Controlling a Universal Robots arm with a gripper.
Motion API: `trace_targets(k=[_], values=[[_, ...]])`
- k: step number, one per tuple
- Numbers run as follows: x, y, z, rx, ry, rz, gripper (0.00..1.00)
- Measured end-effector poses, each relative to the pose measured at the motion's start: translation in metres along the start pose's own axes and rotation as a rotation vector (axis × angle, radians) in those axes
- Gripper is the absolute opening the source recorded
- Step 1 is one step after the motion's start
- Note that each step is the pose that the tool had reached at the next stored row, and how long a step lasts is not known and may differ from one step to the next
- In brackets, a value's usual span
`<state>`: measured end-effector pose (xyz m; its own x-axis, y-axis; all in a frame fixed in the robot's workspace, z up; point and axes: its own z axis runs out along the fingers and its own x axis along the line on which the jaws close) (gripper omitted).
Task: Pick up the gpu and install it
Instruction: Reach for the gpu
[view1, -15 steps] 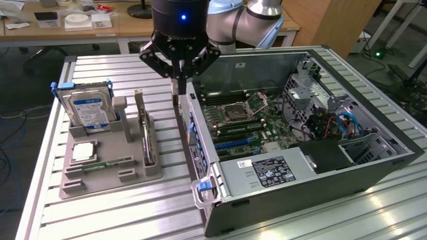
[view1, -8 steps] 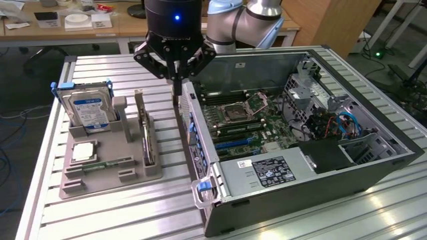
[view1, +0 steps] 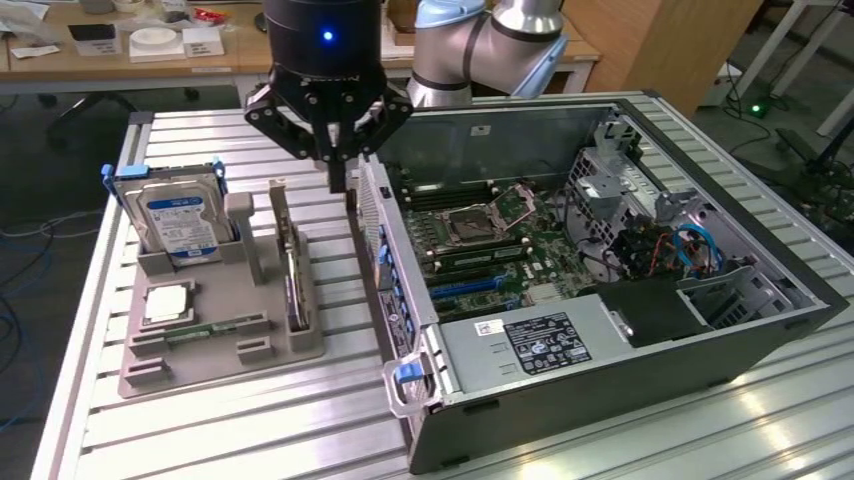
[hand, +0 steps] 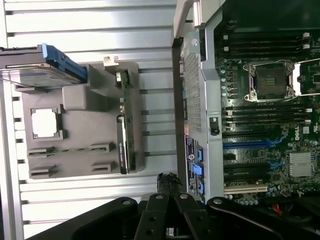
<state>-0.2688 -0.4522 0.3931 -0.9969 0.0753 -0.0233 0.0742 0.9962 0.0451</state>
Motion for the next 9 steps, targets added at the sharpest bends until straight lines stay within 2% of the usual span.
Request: trace_targets(k=[9], values=[[0.018, 0.0043, 0.0002, 0.0, -0.0001, 0.0, 0.1]])
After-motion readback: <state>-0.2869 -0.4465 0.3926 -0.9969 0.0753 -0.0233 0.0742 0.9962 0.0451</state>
